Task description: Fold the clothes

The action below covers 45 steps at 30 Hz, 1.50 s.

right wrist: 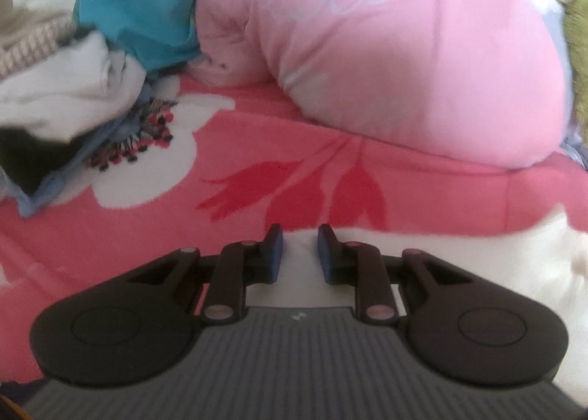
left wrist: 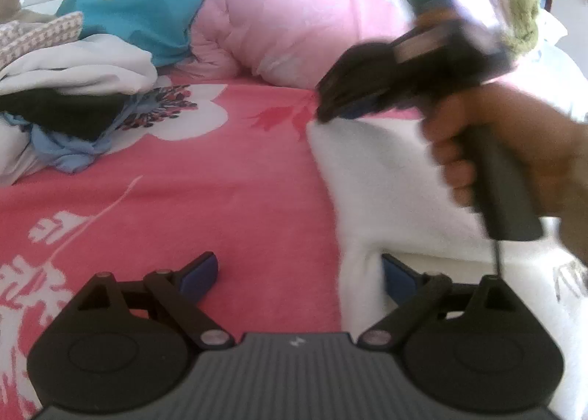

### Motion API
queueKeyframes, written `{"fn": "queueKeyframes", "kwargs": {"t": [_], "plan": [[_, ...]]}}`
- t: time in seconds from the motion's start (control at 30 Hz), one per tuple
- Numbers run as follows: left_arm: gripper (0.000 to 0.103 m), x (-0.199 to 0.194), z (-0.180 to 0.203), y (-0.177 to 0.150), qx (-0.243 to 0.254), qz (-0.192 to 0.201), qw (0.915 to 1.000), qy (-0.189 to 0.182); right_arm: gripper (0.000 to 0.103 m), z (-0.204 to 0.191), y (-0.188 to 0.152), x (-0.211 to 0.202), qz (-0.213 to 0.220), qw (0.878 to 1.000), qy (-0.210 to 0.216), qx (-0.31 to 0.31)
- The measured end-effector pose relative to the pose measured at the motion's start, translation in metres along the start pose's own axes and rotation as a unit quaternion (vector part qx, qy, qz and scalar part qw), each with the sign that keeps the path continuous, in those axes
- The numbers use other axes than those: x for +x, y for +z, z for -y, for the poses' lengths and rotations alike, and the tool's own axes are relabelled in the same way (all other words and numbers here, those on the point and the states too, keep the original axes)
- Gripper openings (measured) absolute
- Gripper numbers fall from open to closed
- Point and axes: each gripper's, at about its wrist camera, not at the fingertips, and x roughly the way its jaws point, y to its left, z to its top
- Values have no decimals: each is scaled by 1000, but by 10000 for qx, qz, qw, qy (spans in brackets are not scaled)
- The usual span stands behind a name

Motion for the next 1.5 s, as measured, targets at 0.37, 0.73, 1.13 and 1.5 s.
{"fn": "queueKeyframes", "kwargs": {"t": [0.37,0.73,1.13,1.5], "plan": [[92,-13,1,-4,-19,72,9999,126,13,-20,-62,-49,-306,9966,376,-673],[92,-30,-9,-10,-40,163,9997,172,9,-34,-94,-70,-98,9977,484,-454],[91,-51,-32,7,-386,776,9952,465,8,-36,-123,-101,328,9970,679,-150],[92,-16,28,6,992,934,9880,731,9,32,-125,-169,777,9935,-773,299]]}}
